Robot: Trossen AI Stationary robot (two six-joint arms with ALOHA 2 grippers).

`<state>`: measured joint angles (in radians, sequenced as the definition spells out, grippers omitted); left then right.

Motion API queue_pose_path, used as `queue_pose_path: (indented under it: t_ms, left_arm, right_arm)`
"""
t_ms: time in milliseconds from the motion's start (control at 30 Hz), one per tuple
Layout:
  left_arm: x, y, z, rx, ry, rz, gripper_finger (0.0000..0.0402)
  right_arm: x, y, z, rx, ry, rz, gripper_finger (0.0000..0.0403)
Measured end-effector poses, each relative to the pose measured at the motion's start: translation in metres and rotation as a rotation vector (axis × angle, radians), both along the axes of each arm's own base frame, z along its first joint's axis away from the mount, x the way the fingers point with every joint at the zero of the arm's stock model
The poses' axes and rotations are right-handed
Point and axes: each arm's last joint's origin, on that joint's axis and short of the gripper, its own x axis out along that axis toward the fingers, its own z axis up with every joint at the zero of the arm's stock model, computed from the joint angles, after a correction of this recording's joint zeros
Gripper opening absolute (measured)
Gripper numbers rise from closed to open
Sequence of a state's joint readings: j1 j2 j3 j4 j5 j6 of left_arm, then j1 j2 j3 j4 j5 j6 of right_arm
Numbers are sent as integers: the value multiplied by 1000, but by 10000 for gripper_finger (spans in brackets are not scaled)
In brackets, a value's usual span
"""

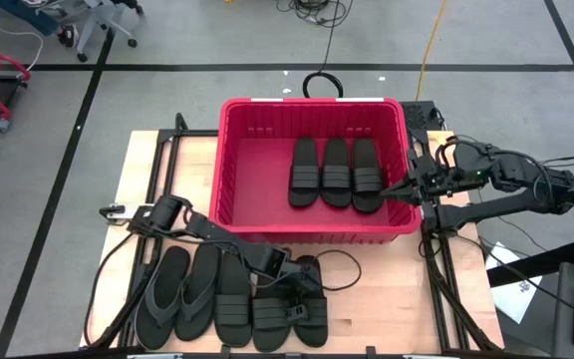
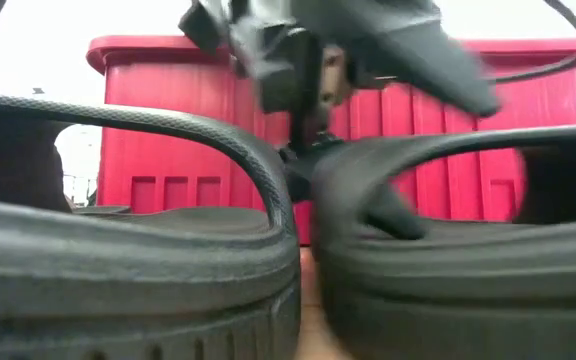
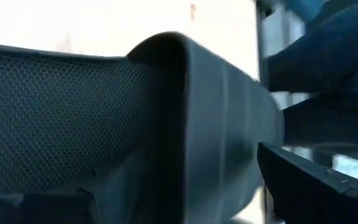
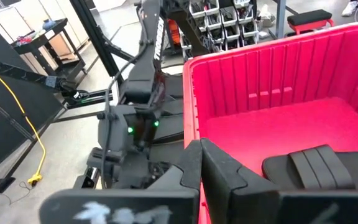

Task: Pick and place slides into bin
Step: Put the black slide into the red container

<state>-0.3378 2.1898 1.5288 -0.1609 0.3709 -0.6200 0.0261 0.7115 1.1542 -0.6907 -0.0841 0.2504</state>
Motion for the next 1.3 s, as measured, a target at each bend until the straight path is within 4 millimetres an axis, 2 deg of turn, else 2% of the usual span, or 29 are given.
queue_pose_path:
  t_ms: [100, 200, 267, 433, 467, 600, 767, 867, 967, 1167, 1300]
  left_arm:
    - [4, -1, -4, -16, -21, 11, 303]
    - [5, -3, -5, -16, -42, 3, 259]
    - [5, -4, -5, -16, -46, -1, 209]
    - [4, -9, -4, -26, -88, -74, 38]
    - [4, -10, -3, -31, -99, -81, 22]
    - [-1, -21, 12, -42, -152, -112, 16]
    - [-15, -31, 60, -37, -262, -122, 5]
    - [-33, -35, 92, 9, -304, -133, 6]
    - [-55, -35, 137, -12, -368, -112, 4]
    - [-103, -21, 224, -27, -586, 55, 3]
    - [-142, 8, 280, 33, -791, 210, 2]
  right_arm:
    - [0, 0, 0, 0, 3, 0, 0]
    - [0, 0, -1, 0, 6, 0, 0]
    - [0, 0, -1, 0, 9, 0, 0]
    - [0, 0, -1, -2, 10, 0, 0]
    - [0, 0, -1, -3, 10, 1, 0]
    - [0, 0, -1, -4, 10, 1, 0]
    - [0, 0, -1, -11, 10, 4, 0]
    - [0, 0, -1, -14, 10, 4, 0]
    - [0, 0, -1, -36, 11, 12, 0]
    - [-1, 0, -2, -52, 12, 16, 0]
    - [-1, 0, -2, -63, 11, 18, 0]
